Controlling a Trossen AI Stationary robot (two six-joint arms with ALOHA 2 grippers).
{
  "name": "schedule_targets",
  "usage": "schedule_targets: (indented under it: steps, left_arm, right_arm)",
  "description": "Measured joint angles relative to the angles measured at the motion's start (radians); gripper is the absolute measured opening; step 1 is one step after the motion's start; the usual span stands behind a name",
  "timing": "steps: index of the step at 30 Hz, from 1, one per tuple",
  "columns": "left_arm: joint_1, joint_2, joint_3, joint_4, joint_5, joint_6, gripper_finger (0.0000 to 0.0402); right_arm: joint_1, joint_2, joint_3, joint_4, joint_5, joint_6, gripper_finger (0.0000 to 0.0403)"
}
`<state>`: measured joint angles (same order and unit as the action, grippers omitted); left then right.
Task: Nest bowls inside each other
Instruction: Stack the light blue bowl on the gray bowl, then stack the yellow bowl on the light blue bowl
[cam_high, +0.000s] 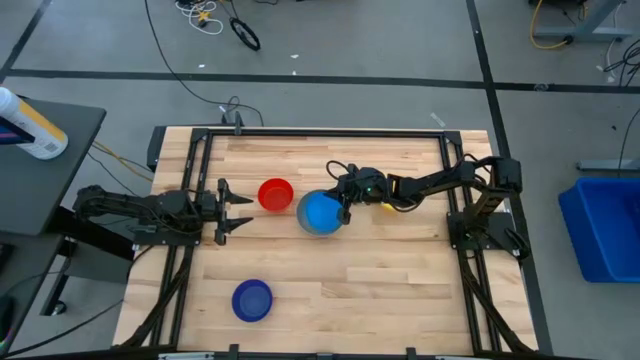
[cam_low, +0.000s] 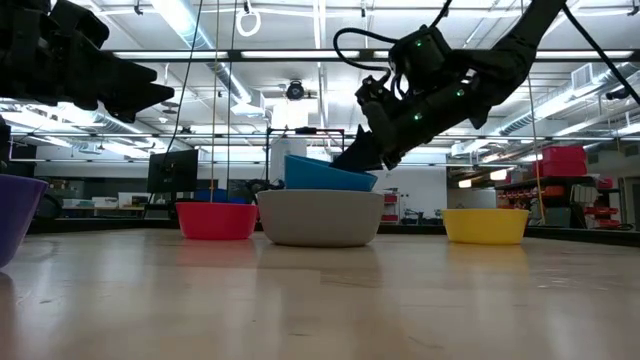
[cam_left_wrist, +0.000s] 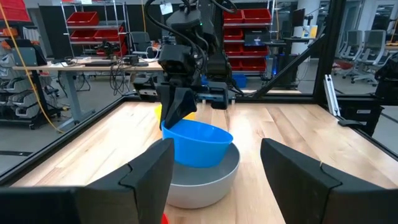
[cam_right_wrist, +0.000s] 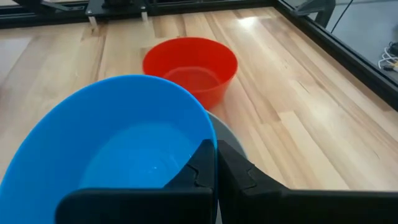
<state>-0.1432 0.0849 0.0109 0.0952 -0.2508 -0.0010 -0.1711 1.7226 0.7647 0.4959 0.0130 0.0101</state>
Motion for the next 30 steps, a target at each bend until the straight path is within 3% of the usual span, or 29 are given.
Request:
schedule_targets:
  steps: [7,23,30]
  left_arm:
    - [0.0,0.0,0.0,0.0,0.0,0.0,0.0247]
    - [0.0,0.0,0.0,0.0,0.0,0.001,0.0247]
    - [0.0,0.0,0.0,0.0,0.0,0.001,0.0247]
  right_arm:
    - [0.0,0.0,0.0,0.004,0.001,0.009,0.0013]
    - [0.0,-0.001,0.0,0.007,0.003,0.027,0.0161]
    - [0.0,-0.001,0.0,-0.037,0.061,0.026,0.0188]
